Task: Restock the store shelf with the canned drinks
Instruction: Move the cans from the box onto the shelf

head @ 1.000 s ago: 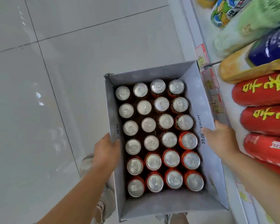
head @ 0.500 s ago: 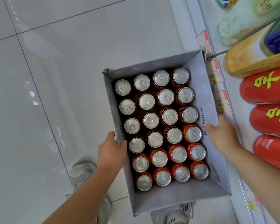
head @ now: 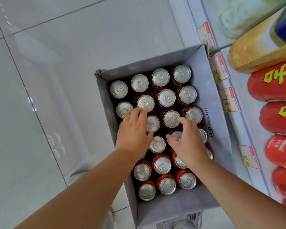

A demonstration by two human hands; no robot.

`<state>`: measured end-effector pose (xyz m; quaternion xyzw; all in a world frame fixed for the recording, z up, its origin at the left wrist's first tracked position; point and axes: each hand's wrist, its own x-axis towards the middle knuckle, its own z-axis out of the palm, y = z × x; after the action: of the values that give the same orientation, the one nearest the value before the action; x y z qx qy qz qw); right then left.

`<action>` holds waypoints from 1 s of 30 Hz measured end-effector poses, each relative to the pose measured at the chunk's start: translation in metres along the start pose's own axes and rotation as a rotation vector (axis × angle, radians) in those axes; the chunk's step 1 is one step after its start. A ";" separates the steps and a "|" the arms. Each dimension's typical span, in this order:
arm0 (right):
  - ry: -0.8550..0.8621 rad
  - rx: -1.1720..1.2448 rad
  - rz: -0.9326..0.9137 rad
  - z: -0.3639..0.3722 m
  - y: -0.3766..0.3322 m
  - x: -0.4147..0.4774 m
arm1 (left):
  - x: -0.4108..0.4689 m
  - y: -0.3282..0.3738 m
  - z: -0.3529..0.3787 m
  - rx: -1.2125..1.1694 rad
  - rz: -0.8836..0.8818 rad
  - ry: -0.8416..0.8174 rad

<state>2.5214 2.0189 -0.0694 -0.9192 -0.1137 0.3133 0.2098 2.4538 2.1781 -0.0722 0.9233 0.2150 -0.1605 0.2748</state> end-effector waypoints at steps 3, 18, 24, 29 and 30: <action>0.050 0.033 -0.020 0.015 0.006 0.000 | 0.007 -0.003 0.012 0.026 0.025 0.021; 0.050 -0.222 0.126 0.036 -0.005 0.030 | 0.022 -0.015 0.021 0.101 0.179 -0.126; 0.093 -0.048 0.090 0.028 0.002 0.029 | 0.023 -0.014 0.013 -0.004 0.147 -0.138; 0.141 0.235 0.047 -0.029 -0.014 -0.022 | -0.004 0.007 -0.036 -0.221 0.015 -0.167; 0.143 0.285 0.054 -0.047 -0.022 -0.036 | -0.014 0.016 -0.056 -0.261 -0.014 -0.161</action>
<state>2.5209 2.0116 -0.0070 -0.9028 -0.0280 0.2655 0.3373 2.4589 2.1939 -0.0150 0.8624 0.2177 -0.2064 0.4077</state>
